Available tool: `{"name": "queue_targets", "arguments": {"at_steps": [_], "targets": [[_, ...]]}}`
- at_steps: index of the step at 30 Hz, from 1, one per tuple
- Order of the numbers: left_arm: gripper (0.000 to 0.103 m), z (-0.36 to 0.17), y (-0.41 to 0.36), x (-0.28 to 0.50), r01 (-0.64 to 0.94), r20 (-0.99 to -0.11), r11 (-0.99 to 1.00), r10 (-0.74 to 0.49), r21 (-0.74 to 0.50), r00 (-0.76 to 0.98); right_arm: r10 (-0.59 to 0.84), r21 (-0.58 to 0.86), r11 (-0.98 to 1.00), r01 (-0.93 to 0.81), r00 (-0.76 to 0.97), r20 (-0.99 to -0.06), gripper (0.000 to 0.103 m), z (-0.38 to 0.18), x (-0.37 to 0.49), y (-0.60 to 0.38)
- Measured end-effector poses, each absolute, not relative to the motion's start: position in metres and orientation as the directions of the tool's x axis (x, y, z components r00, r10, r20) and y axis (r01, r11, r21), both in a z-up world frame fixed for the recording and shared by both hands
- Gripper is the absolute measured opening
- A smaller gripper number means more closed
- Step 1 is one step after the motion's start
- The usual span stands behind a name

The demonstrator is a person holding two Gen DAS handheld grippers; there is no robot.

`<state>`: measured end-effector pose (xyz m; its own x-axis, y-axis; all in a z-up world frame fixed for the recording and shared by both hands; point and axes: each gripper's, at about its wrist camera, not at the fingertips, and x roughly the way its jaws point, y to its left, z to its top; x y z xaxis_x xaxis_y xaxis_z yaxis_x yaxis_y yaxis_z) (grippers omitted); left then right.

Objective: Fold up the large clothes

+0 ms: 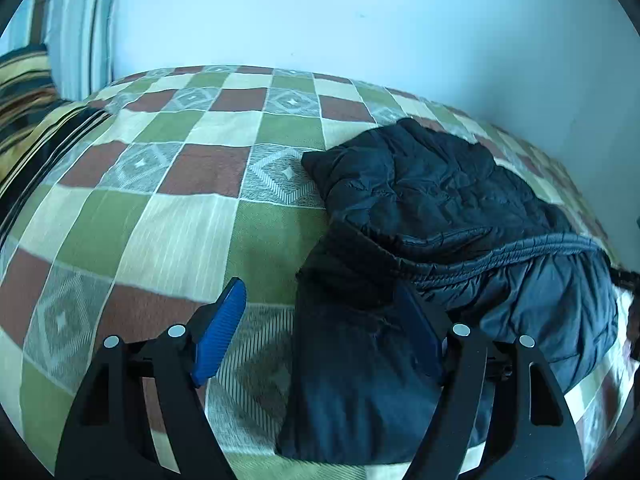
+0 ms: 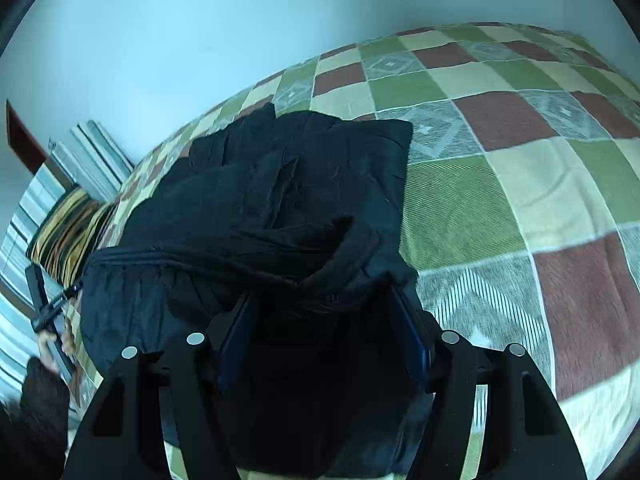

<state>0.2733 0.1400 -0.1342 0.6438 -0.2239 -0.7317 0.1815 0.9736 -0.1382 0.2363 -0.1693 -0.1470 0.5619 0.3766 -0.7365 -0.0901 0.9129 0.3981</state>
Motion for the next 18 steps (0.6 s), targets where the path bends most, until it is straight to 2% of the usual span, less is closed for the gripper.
{"name": "queue_targets", "arguments": {"at_steps": [4,8,9,10,11,12,16,18], "targets": [[0.076,-0.143,0.133,0.293,0.238,-0.758,0.959,-0.267,-0.151,0.595,0.403,0.399,0.908,-0.129,0.531,-0.746,0.067,-0.153,0.254,-0.164],[0.075,-0.161,0.128,0.312,0.278,-0.803,0.936,-0.331,-0.215,0.495,0.416,0.397,0.906,-0.147,0.483,-0.771,0.067,-0.167,0.267,-0.161],[0.071,-0.165,0.127,0.315,0.277,-0.810,0.935,-0.335,-0.221,0.481,0.409,0.387,0.910,-0.151,0.484,-0.773,0.064,-0.168,0.267,-0.159],[0.059,-0.168,0.125,0.318,0.282,-0.812,0.931,-0.344,-0.230,0.471,0.383,0.357,0.922,-0.151,0.490,-0.783,0.058,-0.169,0.267,-0.156],[0.051,-0.170,0.124,0.318,0.286,-0.813,0.927,-0.353,-0.240,0.462,0.363,0.333,0.931,-0.149,0.491,-0.792,0.047,-0.170,0.267,-0.155],[0.049,-0.170,0.121,0.318,0.284,-0.815,0.931,-0.342,-0.228,0.468,0.346,0.315,0.938,-0.148,0.494,-0.798,0.038,-0.171,0.266,-0.154],[0.020,-0.163,0.110,0.307,0.287,-0.801,0.950,-0.266,-0.124,0.536,0.339,0.313,0.939,-0.140,0.518,-0.785,0.020,-0.169,0.256,-0.157],[0.013,-0.155,0.111,0.300,0.260,-0.781,0.958,-0.254,-0.121,0.570,0.315,0.291,0.947,-0.132,0.539,-0.781,0.013,-0.163,0.250,-0.155]]}}
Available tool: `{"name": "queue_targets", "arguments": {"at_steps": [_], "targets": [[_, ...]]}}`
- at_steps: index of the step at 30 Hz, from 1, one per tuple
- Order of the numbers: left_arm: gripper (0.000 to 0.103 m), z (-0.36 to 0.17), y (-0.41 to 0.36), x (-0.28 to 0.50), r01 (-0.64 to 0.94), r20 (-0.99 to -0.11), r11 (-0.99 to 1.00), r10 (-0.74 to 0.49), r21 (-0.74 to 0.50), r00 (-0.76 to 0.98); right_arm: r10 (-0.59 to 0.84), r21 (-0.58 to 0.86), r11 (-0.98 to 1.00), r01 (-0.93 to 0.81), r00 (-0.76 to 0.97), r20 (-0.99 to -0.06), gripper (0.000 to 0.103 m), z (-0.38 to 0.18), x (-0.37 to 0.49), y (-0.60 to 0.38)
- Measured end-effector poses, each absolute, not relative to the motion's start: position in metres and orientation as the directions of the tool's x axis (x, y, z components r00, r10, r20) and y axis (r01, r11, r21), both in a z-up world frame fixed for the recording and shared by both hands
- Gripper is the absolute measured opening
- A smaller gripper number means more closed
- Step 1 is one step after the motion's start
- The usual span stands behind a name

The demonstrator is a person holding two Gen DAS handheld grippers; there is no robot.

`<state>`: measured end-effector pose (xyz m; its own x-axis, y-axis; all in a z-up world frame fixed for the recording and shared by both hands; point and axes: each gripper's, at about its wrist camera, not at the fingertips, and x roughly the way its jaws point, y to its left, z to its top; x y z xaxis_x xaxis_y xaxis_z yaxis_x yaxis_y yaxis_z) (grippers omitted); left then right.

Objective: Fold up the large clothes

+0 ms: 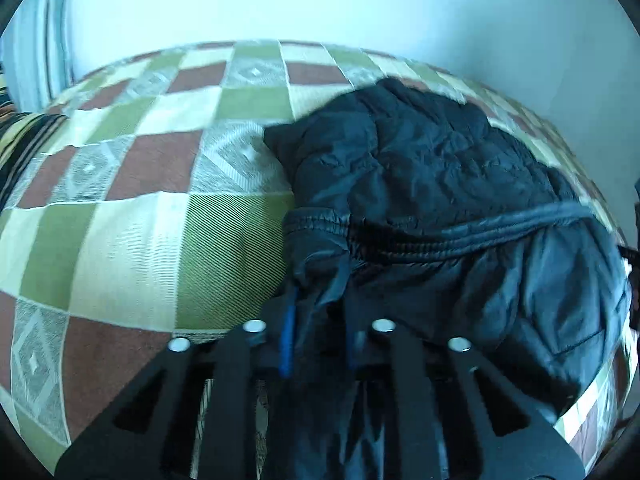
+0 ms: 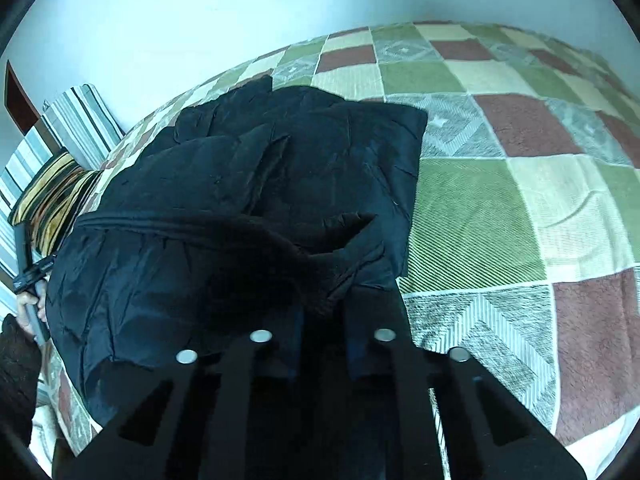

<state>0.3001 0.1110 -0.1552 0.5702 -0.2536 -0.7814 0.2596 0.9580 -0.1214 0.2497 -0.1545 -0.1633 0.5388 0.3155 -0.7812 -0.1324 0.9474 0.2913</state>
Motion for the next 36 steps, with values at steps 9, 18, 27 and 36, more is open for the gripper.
{"name": "queue_targets", "arguments": {"at_steps": [9,18,27,36], "targets": [[0.008,-0.099,0.097,0.269,0.247,-0.673,0.969,-0.188,-0.008,0.716,0.210,0.202,0.975,-0.094,0.685,-0.698,0.009,-0.111,0.222,-0.151],[0.008,-0.056,0.077,0.310,0.190,-0.599,0.981,-0.130,0.038,0.790,0.175,0.178,0.981,-0.078,0.756,-0.630,0.008,-0.067,0.268,-0.150],[0.007,-0.062,0.049,0.415,0.117,-0.624,0.983,-0.003,0.142,0.782,0.132,0.174,0.985,-0.020,0.737,-0.663,0.008,-0.069,0.375,-0.148],[0.008,-0.124,0.023,0.499,0.081,-0.695,0.955,0.147,0.284,0.704,0.098,0.184,0.981,0.069,0.637,-0.765,0.008,-0.134,0.464,-0.152]]}}
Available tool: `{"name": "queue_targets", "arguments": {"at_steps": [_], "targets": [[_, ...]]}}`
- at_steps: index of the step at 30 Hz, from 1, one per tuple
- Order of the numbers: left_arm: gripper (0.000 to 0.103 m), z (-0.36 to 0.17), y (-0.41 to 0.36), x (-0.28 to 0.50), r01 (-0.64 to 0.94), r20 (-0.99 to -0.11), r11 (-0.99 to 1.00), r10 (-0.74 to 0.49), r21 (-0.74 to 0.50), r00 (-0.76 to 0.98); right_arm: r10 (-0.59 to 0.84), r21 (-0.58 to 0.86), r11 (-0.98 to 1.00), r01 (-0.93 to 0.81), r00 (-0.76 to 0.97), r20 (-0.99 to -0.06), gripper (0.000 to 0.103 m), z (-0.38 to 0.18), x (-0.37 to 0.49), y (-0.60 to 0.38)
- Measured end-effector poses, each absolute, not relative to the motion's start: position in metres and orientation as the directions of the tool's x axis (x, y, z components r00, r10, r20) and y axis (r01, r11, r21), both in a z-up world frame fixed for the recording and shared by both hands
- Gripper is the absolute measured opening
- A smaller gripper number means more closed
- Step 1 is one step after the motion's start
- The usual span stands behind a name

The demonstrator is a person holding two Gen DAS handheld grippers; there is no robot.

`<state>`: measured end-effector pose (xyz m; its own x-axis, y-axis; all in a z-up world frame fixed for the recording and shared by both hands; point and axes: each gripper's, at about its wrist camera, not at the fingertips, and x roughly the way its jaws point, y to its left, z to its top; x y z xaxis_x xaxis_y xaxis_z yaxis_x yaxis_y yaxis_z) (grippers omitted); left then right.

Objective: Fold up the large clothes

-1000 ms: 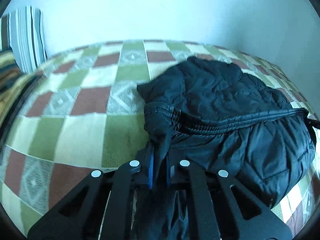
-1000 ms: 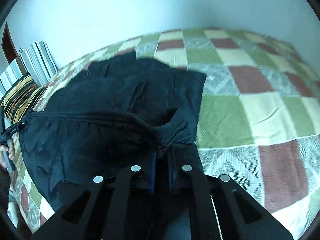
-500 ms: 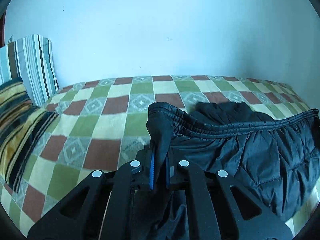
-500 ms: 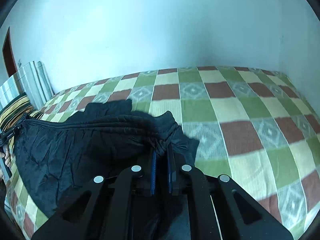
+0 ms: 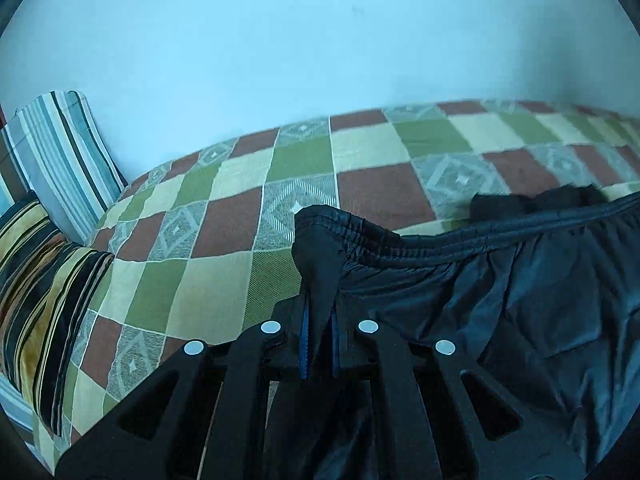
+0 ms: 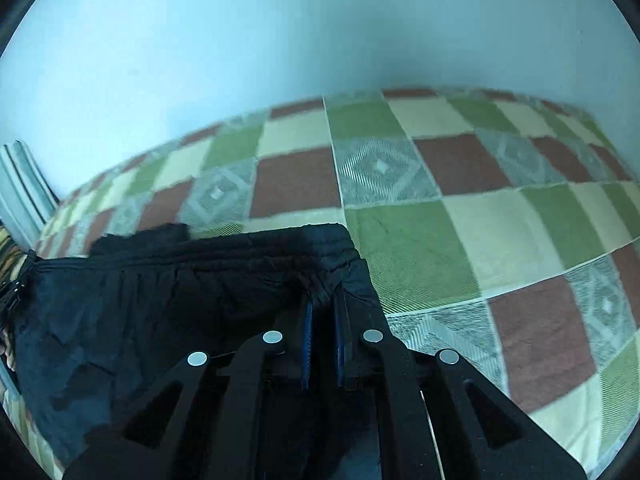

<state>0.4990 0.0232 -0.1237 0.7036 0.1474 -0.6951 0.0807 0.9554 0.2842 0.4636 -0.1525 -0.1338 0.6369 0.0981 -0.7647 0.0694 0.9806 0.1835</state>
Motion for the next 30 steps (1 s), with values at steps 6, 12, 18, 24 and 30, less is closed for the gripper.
{"name": "queue_targets", "arguments": {"at_steps": [6,12,18,24,30], "targets": [[0.008,-0.162,0.017,0.522,0.078,-0.719,0.939,0.201,0.336,0.665,0.073,0.153,0.985,0.085,0.596,-0.799,0.008,-0.169,0.483,-0.147],[0.009,-0.191,0.017,0.532,0.070,-0.735,0.946,0.198,0.316,0.649,0.074,0.159,0.983,0.090,0.598,-0.798,0.010,-0.187,0.488,-0.148],[0.009,-0.201,0.015,0.533,0.056,-0.724,0.945,0.209,0.324,0.658,0.058,0.142,0.986,0.090,0.611,-0.790,0.011,-0.187,0.490,-0.144],[0.010,-0.205,0.011,0.535,0.054,-0.719,0.937,0.227,0.344,0.657,0.067,0.162,0.982,0.099,0.619,-0.783,0.011,-0.190,0.490,-0.148],[0.024,-0.182,0.013,0.526,0.034,-0.709,0.927,0.261,0.373,0.655,0.061,0.160,0.981,0.109,0.612,-0.789,0.024,-0.175,0.486,-0.149]]}}
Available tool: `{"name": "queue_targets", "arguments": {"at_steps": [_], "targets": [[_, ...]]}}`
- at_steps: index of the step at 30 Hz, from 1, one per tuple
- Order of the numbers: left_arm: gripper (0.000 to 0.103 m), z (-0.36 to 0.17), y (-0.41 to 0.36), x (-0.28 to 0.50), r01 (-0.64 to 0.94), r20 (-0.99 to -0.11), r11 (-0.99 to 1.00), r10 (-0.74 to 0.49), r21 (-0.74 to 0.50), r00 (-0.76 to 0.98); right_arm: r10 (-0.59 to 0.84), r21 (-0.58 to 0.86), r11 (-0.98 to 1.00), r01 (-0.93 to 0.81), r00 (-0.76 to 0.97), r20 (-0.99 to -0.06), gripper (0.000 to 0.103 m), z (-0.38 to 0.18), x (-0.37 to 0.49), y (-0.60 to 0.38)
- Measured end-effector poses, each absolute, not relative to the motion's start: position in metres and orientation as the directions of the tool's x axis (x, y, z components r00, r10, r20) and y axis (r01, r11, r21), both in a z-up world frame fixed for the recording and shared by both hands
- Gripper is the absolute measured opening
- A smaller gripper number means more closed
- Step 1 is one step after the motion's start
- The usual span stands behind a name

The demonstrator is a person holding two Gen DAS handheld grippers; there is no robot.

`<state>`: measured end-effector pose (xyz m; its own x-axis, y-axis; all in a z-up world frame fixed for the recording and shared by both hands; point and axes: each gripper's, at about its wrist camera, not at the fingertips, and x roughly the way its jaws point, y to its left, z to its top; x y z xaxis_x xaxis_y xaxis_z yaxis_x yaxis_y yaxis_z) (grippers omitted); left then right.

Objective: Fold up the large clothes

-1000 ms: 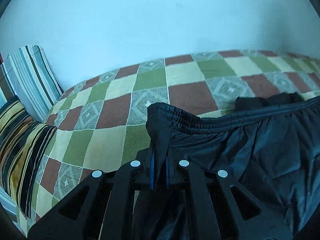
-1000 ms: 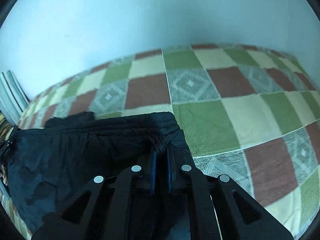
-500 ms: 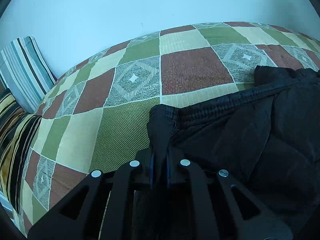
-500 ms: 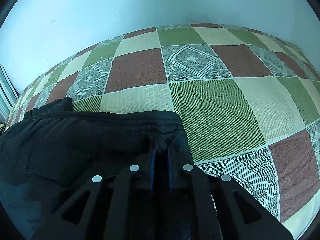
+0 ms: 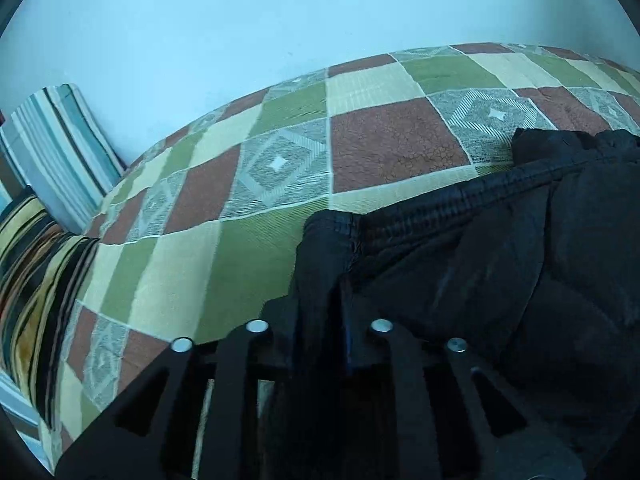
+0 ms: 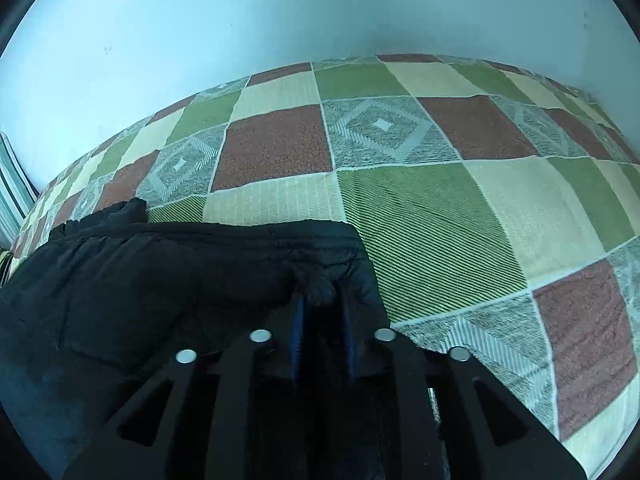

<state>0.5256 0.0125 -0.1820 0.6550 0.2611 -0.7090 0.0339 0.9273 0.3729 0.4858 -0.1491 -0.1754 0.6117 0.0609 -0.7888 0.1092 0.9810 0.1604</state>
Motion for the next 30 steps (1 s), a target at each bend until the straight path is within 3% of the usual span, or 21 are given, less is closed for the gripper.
{"name": "queue_targets", "arguments": {"at_steps": [4,8,11,18,21,30], "targets": [[0.039,-0.146,0.011,0.496,0.013,-0.666,0.938,0.237,0.347,0.707,0.007,0.181,0.965,0.188,0.674,-0.739,0.027,-0.137,0.460,-0.150],[0.042,-0.111,-0.021,0.464,0.083,-0.666,0.974,0.082,0.212,0.741,0.066,0.194,0.976,0.094,0.728,-0.683,0.030,-0.105,0.439,-0.103],[0.048,-0.106,-0.064,0.451,0.160,-0.668,0.972,-0.006,0.169,0.744,0.132,0.212,0.977,0.019,0.726,-0.675,0.045,-0.102,0.438,-0.064],[0.050,-0.148,-0.107,0.463,0.155,-0.725,0.979,-0.011,0.132,0.688,0.109,0.115,0.993,-0.037,0.692,-0.714,0.048,-0.139,0.450,0.000],[0.053,-0.173,-0.102,0.471,0.131,-0.755,0.986,-0.007,0.105,0.656,0.092,0.096,0.995,-0.032,0.673,-0.734,0.055,-0.160,0.458,0.003],[0.055,-0.199,-0.097,0.479,0.117,-0.756,0.989,-0.010,0.089,0.654,0.063,0.073,0.997,-0.013,0.666,-0.743,0.056,-0.190,0.464,0.002]]}}
